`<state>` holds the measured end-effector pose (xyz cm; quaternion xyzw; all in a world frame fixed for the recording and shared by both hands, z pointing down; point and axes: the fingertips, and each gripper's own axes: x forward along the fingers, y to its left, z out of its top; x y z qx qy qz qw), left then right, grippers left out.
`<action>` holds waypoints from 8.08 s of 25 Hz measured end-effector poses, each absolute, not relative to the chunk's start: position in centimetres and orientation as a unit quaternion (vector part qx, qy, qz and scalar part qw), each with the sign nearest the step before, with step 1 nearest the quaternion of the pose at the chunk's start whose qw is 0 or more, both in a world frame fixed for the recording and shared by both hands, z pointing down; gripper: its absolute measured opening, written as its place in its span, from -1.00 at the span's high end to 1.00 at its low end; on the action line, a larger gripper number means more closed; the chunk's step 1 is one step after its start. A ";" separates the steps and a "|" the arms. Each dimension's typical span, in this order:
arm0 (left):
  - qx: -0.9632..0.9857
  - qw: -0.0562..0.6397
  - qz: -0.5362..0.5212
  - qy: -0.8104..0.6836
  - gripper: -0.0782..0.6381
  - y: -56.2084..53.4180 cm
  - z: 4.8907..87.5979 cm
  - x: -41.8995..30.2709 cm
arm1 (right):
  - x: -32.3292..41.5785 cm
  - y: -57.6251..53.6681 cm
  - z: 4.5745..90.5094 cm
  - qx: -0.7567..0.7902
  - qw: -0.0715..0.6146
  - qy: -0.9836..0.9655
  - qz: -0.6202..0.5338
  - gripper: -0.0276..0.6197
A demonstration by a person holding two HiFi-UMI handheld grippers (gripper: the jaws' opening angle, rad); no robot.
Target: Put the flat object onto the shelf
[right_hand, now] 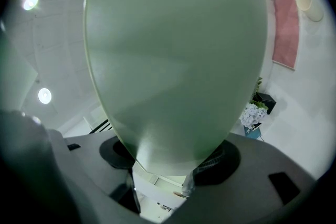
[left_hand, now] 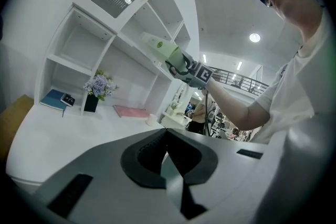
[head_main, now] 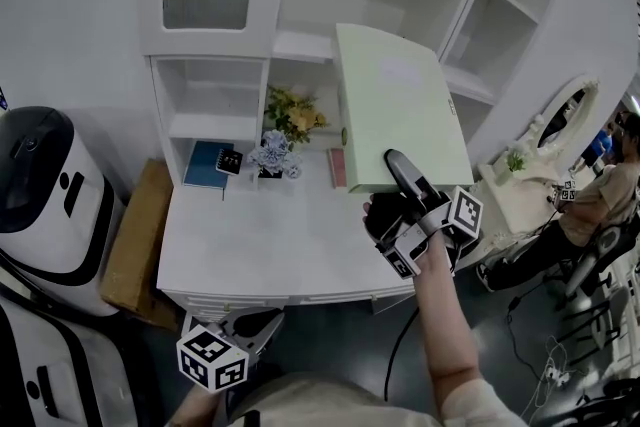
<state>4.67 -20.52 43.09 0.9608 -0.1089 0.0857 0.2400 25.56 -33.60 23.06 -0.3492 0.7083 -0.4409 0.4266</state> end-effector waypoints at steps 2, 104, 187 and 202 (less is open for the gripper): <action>0.962 0.238 0.083 -0.107 0.74 -20.2 43.1 4.4 | 25.6 -33.6 23.0 -0.352 0.429 0.705 -0.442 0.00; 0.961 0.229 0.104 -0.114 0.74 -26.6 43.7 5.7 | 28.1 -42.5 16.9 -0.480 0.244 0.813 -0.222 -0.18; 0.948 0.261 0.107 -0.150 0.74 -27.4 45.5 4.0 | 32.3 -51.3 18.1 -0.559 0.274 0.750 -0.224 -0.04; 0.950 0.256 0.105 -0.143 0.74 -27.0 45.3 4.2 | 33.0 -52.1 18.5 -0.567 0.230 0.756 -0.234 -0.20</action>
